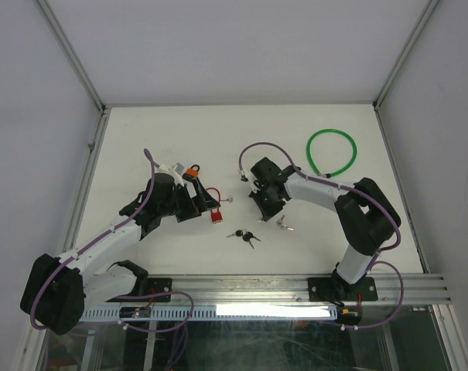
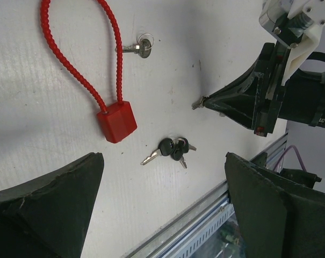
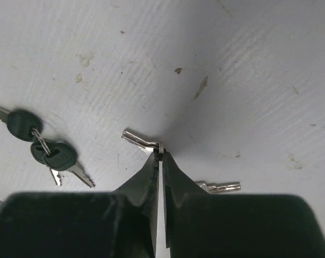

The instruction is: Unlock with the key

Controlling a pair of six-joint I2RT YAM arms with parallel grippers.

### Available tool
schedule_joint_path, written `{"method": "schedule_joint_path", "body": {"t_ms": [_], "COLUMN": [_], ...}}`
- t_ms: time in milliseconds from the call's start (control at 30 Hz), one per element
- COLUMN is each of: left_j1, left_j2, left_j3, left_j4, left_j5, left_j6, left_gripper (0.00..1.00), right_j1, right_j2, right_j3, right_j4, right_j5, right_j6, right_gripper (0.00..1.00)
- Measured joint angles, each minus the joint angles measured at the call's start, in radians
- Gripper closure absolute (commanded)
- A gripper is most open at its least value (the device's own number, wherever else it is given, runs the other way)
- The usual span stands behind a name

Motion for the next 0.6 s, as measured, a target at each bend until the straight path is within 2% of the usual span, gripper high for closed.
{"method": "schedule_joint_path", "body": {"t_ms": [300,600], "left_j1": [0.000,-0.002], "left_j2": [0.000,-0.031], "left_j3": [0.000,-0.015], "left_j4": [0.006,0.082], "left_j5": [0.020,0.027], "left_j6": [-0.008,-0.076], "left_gripper": [0.02,0.13], "right_j1": [-0.002,0.019], "right_j2": [-0.062,-0.334], "right_j3": [-0.047,-0.204], "right_j4": [0.106,0.364], "right_j5": [-0.098,-0.071], "right_j6": [0.176,0.481], "right_gripper": [1.00,1.00]}}
